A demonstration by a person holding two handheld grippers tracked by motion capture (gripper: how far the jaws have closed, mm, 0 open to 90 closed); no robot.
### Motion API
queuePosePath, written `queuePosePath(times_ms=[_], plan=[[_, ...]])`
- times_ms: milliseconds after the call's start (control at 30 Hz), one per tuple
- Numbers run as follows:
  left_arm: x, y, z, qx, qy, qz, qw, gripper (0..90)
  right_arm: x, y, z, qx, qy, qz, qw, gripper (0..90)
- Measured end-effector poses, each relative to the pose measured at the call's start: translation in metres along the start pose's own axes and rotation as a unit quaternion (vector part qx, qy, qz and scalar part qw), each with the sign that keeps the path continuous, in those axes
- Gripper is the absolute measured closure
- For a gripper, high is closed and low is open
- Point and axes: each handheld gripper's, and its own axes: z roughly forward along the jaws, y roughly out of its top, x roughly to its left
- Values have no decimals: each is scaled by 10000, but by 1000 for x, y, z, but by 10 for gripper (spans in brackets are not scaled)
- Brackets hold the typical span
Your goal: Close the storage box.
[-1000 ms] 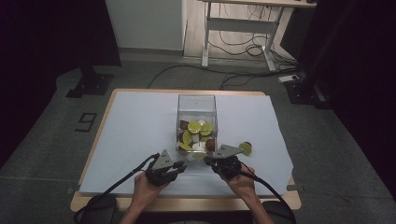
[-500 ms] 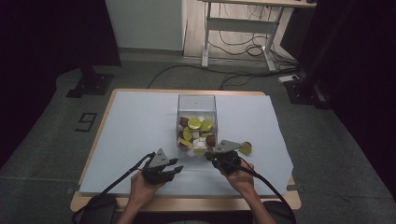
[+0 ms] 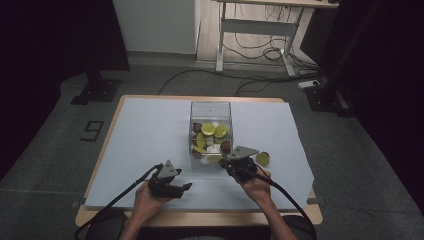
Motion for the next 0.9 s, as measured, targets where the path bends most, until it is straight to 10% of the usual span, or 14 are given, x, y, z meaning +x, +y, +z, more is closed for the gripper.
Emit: queuePosePath(times_ms=[300, 900], plan=[[15, -7, -2, 136, 205, -237, 9994, 140, -6, 4, 5, 14, -30, 77, 10000, 866], [23, -14, -5, 175, 412, -302, 9985, 105, -22, 13, 21, -38, -197, 194, 9996, 865]])
